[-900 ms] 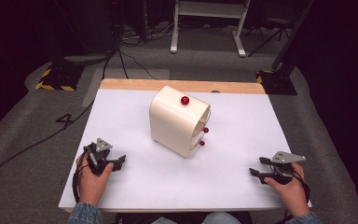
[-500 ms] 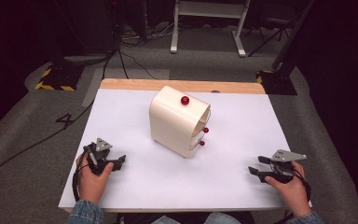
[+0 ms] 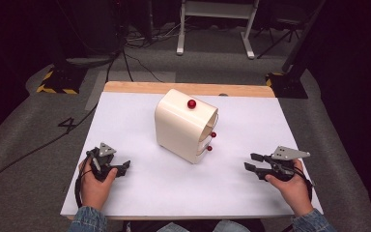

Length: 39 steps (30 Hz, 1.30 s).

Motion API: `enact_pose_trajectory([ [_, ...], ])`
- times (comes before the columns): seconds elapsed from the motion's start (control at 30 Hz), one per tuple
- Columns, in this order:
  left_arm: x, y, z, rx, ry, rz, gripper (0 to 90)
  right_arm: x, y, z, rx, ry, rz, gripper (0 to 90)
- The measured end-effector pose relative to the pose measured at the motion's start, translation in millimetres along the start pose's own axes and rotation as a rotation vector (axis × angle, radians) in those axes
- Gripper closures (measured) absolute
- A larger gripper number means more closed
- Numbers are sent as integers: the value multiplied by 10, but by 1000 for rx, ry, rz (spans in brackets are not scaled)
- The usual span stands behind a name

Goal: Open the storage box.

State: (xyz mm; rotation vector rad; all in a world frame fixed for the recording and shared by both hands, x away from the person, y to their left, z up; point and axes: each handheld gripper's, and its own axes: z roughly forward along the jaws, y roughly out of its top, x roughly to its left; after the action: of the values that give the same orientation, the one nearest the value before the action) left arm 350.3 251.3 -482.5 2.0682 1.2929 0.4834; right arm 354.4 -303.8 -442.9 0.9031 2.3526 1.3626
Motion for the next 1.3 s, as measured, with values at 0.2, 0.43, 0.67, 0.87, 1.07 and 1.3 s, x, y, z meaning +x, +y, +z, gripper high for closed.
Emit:
enact_pose_trajectory([
  [0.2,-2,0,2,-1,-1,-2,237,64,125,158,-43,52,-10,559],
  [0.43,-10,-5,0,0,1,0,237,119,278,345,-72,74,-24,591],
  [0.67,-17,-10,-2,-3,4,2,238,164,370,587,-71,121,-43,568],
  [0.87,-19,-11,-1,-4,5,2,239,184,398,805,-76,150,-47,606],
  [1.07,-16,-10,-1,-3,4,0,238,204,392,939,-89,158,-55,636],
  [1.3,-15,-9,-1,-2,3,-1,238,210,367,1035,-118,162,-59,661],
])
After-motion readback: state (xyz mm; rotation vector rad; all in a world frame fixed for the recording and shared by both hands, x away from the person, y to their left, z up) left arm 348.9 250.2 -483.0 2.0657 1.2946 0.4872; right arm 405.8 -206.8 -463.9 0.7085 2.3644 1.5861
